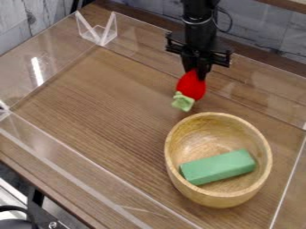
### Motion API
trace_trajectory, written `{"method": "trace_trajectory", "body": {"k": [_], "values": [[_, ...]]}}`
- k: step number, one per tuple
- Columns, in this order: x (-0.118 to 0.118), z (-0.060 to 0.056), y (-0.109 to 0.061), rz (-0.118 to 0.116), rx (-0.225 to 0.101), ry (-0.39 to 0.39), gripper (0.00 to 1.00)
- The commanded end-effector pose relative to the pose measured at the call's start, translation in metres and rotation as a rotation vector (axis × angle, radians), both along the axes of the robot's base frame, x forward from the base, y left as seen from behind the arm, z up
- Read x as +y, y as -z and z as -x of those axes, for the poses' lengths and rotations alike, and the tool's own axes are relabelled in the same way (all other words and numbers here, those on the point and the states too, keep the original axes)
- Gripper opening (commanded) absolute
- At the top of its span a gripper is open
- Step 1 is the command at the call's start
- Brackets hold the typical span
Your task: Move the red fruit to the right side of the table
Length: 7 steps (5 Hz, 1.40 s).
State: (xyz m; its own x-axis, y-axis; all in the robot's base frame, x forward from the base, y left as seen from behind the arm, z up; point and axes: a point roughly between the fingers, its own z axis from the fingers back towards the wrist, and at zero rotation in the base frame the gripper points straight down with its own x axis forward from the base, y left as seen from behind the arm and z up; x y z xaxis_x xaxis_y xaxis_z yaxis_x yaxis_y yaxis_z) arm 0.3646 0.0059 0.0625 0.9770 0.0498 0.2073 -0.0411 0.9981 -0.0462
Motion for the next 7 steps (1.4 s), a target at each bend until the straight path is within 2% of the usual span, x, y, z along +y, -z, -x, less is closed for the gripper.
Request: {"method": "trace_trajectory", "body": {"k": [1, 3, 5, 7], "values": [[0.006, -0.015, -0.028, -0.008, -0.085, -0.014, 0.00], [0.002, -0.008, -0.024, -0.009, -0.085, -0.011, 0.00], [-0.020, -0.008, -0.051, 0.006, -0.123, -0.006, 0.00], [-0.028, -0.012, -0.035, 0.012, -0.081, 0.004, 0.00]]}}
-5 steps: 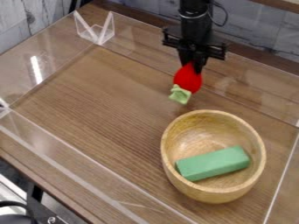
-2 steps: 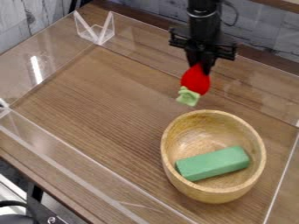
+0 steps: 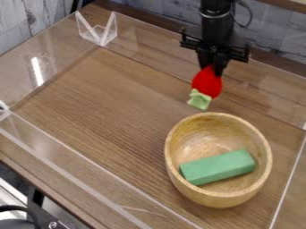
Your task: Move the red fruit to the right side of the table
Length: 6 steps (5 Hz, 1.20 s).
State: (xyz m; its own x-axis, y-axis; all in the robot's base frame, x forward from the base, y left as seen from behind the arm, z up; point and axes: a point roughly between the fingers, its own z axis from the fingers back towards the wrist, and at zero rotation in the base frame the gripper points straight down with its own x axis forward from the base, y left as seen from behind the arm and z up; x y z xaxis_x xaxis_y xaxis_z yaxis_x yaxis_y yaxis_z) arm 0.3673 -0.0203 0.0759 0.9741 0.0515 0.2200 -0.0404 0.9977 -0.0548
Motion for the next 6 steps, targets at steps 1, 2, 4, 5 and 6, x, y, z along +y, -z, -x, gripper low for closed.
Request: {"method": "trace_trajectory", "body": {"k": [1, 2, 4, 5, 6], "values": [[-0.004, -0.010, -0.013, 0.007, -0.044, 0.002, 0.00], [-0.004, -0.010, -0.007, 0.010, -0.021, 0.001, 0.00], [-0.003, -0.009, -0.002, 0.021, 0.015, -0.007, 1.00], [-0.006, -0.008, -0.006, 0.034, 0.021, -0.009, 1.00], [-0.009, -0.008, -0.009, 0.046, 0.026, -0.008, 1.00]]}}
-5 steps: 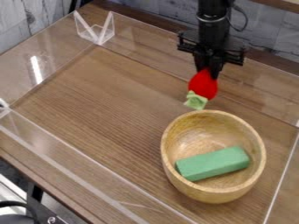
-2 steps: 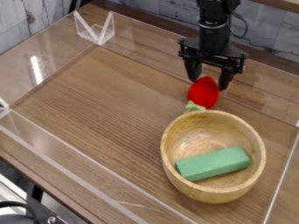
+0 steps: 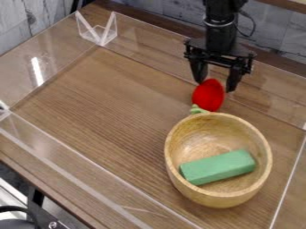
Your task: Move the red fruit to the right side of the table
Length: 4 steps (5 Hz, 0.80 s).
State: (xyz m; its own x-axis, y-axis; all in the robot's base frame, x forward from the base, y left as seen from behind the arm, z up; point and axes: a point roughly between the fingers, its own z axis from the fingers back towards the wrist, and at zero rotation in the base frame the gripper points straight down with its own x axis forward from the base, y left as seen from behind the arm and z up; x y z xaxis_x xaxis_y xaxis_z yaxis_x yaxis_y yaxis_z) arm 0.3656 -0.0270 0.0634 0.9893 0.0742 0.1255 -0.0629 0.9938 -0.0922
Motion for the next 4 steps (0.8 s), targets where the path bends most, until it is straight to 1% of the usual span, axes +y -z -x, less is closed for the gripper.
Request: {"method": "trace_trajectory", "body": {"k": [1, 3, 4], "values": [[-0.0053, -0.0091, -0.0240, 0.013, -0.063, 0.007, 1.00], [-0.0118, -0.0076, -0.0283, 0.027, -0.051, 0.018, 1.00], [-0.0146, -0.0070, -0.0282, 0.030, -0.044, 0.025, 1.00]]}}
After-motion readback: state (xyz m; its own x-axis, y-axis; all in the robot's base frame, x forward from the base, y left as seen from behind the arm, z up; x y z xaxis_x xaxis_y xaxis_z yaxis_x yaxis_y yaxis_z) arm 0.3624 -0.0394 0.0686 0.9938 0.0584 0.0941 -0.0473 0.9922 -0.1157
